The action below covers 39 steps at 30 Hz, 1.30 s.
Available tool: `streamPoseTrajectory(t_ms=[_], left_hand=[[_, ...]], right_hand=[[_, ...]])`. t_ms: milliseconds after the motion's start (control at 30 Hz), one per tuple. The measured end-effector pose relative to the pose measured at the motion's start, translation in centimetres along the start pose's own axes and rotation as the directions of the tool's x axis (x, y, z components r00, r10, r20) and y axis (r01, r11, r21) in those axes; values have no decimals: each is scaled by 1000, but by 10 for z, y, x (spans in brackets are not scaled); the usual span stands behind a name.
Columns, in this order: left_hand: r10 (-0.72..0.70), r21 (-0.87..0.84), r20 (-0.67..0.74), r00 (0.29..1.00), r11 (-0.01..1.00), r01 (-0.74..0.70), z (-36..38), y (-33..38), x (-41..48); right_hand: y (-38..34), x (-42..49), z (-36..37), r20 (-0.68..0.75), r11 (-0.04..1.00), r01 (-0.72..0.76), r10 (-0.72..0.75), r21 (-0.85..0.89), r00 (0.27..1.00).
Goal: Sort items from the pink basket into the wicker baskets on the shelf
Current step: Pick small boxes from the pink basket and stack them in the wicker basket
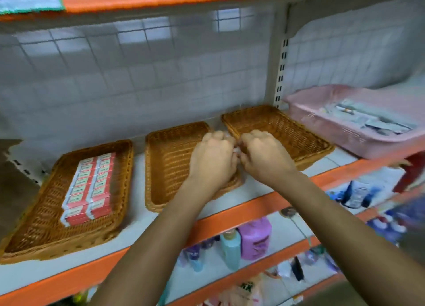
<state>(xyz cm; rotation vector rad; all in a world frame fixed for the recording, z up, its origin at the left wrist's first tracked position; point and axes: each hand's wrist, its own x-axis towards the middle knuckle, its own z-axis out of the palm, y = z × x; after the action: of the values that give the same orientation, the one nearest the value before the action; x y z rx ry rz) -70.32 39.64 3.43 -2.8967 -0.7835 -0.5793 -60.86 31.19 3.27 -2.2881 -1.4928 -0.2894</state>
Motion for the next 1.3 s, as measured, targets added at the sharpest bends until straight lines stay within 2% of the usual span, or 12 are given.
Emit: streamPoseTrajectory(t_ms=[167, 367, 567, 700, 800, 900, 967, 1033, 1100, 1200, 1300], left_hand=[[120, -29, 24, 992, 992, -119, 22, 93, 42], [275, -88, 9, 961, 958, -274, 39, 178, 90], [393, -74, 14, 919, 917, -391, 51, 225, 144], [460, -87, 119, 880, 887, -453, 63, 242, 185], [545, -111, 252, 800, 837, -535, 76, 249, 217], [634, -209, 408, 657, 766, -608, 87, 253, 241], [681, -305, 461, 569, 724, -619, 93, 256, 250], [723, -415, 464, 511, 687, -596, 101, 260, 255], [749, -452, 457, 479, 660, -600, 110, 266, 257], [754, -419, 441, 486, 652, -632, 119, 276, 262], [736, -446, 469, 488, 675, -588, 124, 278, 268]], right_hand=[[94, -26, -30, 12, 991, -98, 99, -92, 995], [181, -46, -61, -39, 960, -238, 235, -146, 971], [240, -34, -80, -60, 929, -333, 328, -159, 943], [279, -15, -87, -22, 891, -407, 411, -203, 911], [309, 2, -87, 74, 855, -465, 492, -232, 868], [332, 16, -81, 162, 815, -501, 558, -293, 814], [340, 23, -76, 222, 792, -510, 592, -335, 775], [347, 30, -71, 271, 786, -488, 599, -379, 754], [353, 35, -67, 305, 788, -475, 598, -392, 741], [362, 41, -64, 332, 791, -488, 603, -370, 726], [367, 43, -62, 344, 794, -494, 602, -355, 721]])
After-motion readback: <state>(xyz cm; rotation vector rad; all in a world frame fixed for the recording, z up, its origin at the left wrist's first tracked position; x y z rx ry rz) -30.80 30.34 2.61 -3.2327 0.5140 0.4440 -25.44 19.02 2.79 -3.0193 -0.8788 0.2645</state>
